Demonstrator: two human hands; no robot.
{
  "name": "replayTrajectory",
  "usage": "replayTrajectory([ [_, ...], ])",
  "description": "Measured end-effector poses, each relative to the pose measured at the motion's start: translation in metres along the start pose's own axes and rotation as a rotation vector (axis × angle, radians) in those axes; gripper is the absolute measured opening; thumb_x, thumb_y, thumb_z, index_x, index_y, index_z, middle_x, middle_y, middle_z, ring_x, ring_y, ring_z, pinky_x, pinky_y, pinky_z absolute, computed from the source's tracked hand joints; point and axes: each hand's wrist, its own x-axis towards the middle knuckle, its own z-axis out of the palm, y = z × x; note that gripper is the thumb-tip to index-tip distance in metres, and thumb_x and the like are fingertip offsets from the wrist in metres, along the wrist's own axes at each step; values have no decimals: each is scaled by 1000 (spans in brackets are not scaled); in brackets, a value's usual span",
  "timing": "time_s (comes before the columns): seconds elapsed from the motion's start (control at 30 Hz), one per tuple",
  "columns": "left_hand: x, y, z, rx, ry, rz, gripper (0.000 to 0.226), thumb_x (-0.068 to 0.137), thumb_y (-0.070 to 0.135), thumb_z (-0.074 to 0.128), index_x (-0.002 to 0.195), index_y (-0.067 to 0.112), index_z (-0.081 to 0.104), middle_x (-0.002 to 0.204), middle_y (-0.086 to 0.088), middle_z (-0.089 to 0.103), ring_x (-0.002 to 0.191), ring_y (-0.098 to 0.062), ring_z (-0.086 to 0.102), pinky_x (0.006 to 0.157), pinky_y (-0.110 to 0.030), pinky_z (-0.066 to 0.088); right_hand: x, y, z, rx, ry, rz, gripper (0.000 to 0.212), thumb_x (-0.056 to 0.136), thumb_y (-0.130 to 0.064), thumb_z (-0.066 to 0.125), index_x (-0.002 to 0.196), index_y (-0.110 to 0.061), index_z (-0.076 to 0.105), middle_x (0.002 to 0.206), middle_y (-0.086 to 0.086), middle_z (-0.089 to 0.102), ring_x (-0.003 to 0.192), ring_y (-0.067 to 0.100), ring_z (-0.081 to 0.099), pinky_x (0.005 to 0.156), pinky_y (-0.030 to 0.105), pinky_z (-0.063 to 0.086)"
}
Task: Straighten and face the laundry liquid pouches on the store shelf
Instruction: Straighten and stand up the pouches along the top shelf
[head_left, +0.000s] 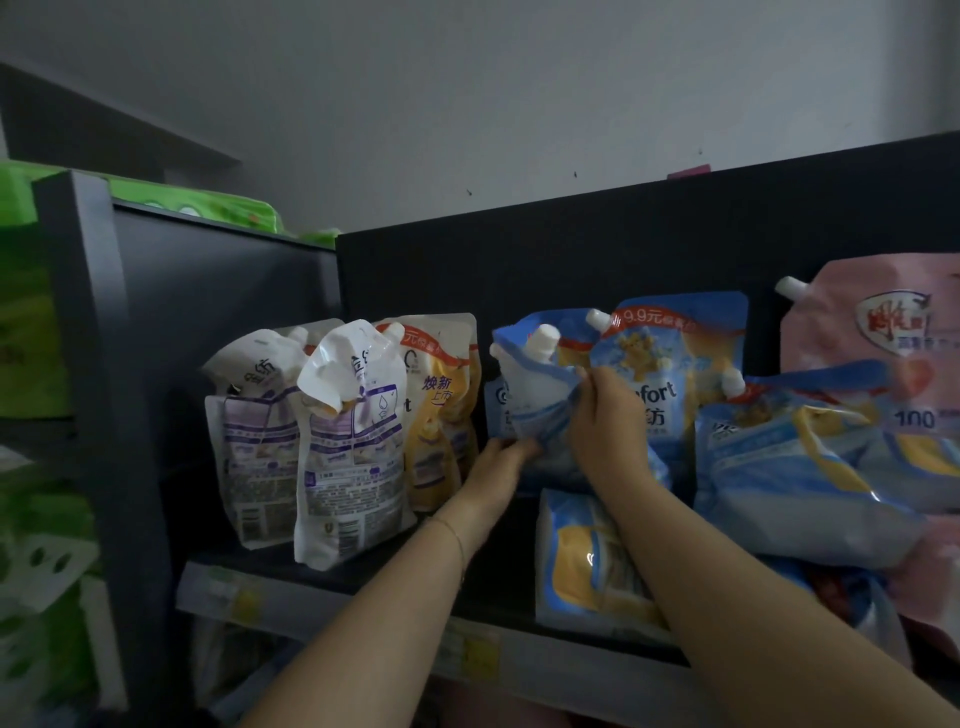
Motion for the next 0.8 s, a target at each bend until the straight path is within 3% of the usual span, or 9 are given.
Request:
replayTrajectory([
  [0.1,9,-6,-12,-14,-106,24,100,45,55,88,131,18,53,122,-6,64,110,-27,62,100,-47,46,-2,-6,-1,136,14,-24,28,98,-5,41,71,-15,41,68,-4,46,61,3,41,54,12,33],
  [0.23,0,2,-28,22,-251,188,93,53,34,89,135,19,47,127,-1,62,117,-21,59,100,-40,48,-2,-7,0,281,-28,34,19,92,5,43,85,-10,53,77,-4,56,70,-3,49,57,5,37],
  [0.3,-1,3,-34,-35,-271,213,90,47,31,86,129,25,49,124,-1,63,117,-22,58,99,-40,48,1,-5,1,345,-46,97,15,92,2,44,87,-3,57,80,2,60,72,2,53,59,15,42],
  [0.37,-4,6,-38,-103,-238,201,82,43,29,83,119,32,52,115,1,65,113,-22,59,95,-40,49,3,-5,-1,410,-57,149,18,93,1,45,82,-5,57,79,4,61,73,8,54,59,21,44],
  [0.47,-5,8,-40,-43,-191,183,77,40,27,85,112,30,56,108,2,68,108,-21,61,91,-38,51,5,-8,-4,464,-102,230,34,95,1,43,66,-17,49,66,-2,53,64,4,49,49,10,39],
  [0.57,-4,7,-36,-20,-77,190,52,57,14,88,102,24,64,100,2,72,104,-24,65,88,-37,53,8,-3,-3,470,-172,340,33,97,-3,43,66,-10,51,66,6,56,66,14,54,55,21,41],
  [0.67,-7,11,-30,9,74,221,51,55,18,90,101,20,68,95,5,74,97,-18,68,88,-38,55,15,10,3,378,-225,517,24,99,-8,42,91,10,57,92,27,62,87,35,60,66,33,45],
  [0.8,-10,17,-24,27,270,228,44,49,24,93,83,24,66,82,8,72,82,-13,68,78,-36,57,15,12,9,234,-431,572,30,95,0,38,117,0,59,114,21,62,103,35,59,86,40,50],
])
